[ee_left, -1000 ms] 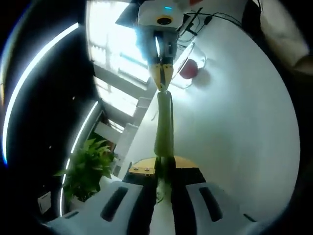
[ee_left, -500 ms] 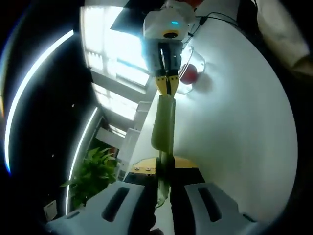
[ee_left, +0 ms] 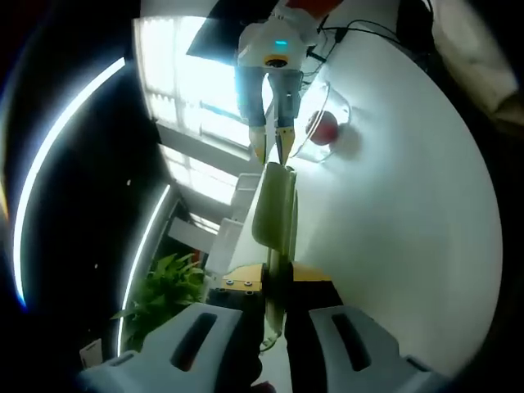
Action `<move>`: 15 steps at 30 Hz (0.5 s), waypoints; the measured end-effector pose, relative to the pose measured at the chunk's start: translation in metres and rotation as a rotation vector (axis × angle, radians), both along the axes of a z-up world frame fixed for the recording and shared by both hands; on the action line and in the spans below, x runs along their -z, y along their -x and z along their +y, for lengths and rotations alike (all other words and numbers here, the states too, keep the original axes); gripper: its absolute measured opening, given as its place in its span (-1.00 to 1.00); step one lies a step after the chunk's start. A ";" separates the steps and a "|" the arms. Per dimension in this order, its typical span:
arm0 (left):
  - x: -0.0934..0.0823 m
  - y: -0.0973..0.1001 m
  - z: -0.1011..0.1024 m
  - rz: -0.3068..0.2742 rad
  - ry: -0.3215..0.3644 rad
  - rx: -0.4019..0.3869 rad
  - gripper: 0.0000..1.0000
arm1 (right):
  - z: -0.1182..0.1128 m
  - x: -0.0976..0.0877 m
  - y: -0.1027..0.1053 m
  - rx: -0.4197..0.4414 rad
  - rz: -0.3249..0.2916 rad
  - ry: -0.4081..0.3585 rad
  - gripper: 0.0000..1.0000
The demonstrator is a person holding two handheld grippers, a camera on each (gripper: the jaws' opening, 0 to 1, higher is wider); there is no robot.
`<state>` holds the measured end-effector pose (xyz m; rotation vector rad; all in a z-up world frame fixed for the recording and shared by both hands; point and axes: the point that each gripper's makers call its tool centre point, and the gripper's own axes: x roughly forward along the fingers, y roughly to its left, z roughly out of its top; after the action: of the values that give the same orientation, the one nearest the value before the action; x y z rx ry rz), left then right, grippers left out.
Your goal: Pick up the tomato from the tabletop place it into the food storage container close the lid and lock the latches
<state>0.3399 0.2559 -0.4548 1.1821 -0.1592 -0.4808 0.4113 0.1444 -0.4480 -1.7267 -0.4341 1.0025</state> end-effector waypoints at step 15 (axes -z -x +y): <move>-0.030 -0.001 -0.020 -0.047 0.017 0.039 -1.00 | -0.063 -0.056 -0.016 0.157 0.060 -0.369 -0.83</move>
<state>0.3412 0.2363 -0.4250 1.1753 -0.2263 -0.4853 0.4276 0.0813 -0.3917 -1.3730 -0.4087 0.8022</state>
